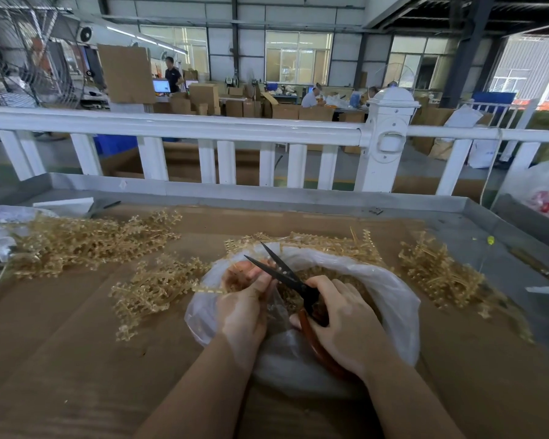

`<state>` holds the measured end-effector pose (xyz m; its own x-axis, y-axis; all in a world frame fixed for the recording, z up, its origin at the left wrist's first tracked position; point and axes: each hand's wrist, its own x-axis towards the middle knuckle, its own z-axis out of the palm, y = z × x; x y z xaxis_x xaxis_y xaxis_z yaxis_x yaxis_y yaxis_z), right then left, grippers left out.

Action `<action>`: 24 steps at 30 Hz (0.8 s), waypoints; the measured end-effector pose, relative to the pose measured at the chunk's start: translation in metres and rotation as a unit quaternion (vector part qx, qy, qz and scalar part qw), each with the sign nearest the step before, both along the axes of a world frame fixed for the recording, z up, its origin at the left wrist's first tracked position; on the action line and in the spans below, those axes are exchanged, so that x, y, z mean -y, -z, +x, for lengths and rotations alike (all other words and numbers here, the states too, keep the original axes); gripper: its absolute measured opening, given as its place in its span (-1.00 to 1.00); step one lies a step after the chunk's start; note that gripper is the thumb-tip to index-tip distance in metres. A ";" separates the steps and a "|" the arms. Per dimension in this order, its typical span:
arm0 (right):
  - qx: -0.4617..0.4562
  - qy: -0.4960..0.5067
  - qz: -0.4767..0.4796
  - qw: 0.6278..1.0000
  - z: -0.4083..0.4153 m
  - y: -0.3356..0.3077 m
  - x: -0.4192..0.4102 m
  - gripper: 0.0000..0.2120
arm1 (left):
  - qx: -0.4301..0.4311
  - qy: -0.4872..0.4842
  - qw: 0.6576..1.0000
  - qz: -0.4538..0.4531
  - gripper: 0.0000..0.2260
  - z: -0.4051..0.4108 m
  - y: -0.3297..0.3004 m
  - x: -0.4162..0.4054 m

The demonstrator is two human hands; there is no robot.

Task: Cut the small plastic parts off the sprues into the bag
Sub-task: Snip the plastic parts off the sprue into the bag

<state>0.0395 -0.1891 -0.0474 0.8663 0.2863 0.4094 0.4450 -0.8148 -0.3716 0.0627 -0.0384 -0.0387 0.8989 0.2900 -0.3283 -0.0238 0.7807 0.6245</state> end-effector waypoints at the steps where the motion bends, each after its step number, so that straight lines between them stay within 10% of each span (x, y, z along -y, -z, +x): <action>1: -0.001 -0.001 0.002 1.000 0.000 0.000 0.000 -0.48 | 0.000 -0.001 1.000 0.001 -0.84 0.000 0.001 0.000; 24: 0.038 0.010 -0.011 0.999 -0.003 0.004 -0.001 -0.47 | 0.015 0.006 1.000 -0.011 -0.80 0.001 0.001 0.001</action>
